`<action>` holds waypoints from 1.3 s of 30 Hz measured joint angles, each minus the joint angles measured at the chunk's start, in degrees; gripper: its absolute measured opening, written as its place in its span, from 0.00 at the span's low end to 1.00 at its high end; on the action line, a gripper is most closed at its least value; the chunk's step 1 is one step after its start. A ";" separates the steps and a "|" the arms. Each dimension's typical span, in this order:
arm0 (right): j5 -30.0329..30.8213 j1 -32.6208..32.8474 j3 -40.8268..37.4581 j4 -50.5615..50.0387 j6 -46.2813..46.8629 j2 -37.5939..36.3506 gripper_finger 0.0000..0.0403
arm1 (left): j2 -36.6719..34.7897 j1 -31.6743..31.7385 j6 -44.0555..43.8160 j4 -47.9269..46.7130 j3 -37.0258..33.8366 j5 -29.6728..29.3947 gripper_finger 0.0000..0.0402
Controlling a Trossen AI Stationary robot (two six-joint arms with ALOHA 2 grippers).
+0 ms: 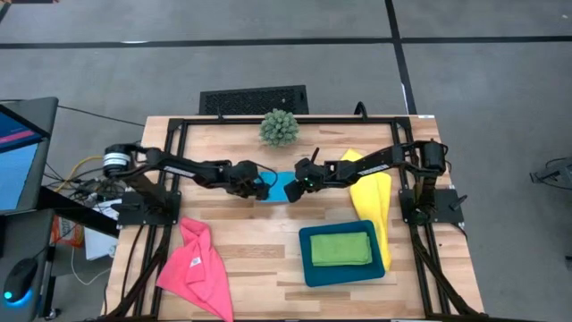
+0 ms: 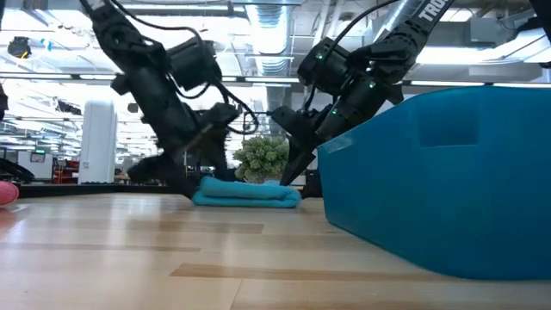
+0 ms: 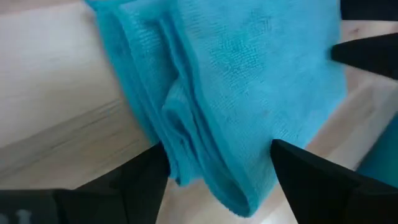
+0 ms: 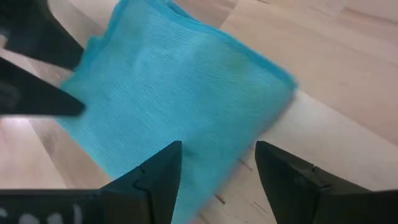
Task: Fold microfiber towels
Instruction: Stack the folded blue microfiber cloth into the blue bin
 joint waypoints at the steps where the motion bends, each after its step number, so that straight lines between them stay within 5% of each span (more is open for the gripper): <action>1: 0.00 0.00 0.00 0.00 -0.02 0.00 0.57 | 1.15 0.00 -0.07 2.58 0.12 0.08 0.69; 9: 0.00 0.02 -0.01 -0.46 -1.49 0.02 0.57 | 8.02 0.16 -1.63 11.62 0.41 2.36 0.60; 14: -0.47 0.11 0.00 -2.35 -2.63 -0.35 0.57 | 9.04 0.68 -1.58 14.25 0.11 2.17 0.39; 21: 1.12 0.92 -0.02 -16.63 -6.84 -9.79 0.55 | 9.09 0.72 -0.16 15.85 0.04 1.95 0.04; 29: 8.48 6.72 -0.02 -37.92 -8.07 -28.38 0.49 | 0.75 0.39 -3.43 20.90 -0.09 3.05 0.02; 39: 19.82 15.32 0.00 -50.76 0.45 -52.81 0.43 | -11.39 -9.90 -13.72 21.13 1.16 -12.17 0.01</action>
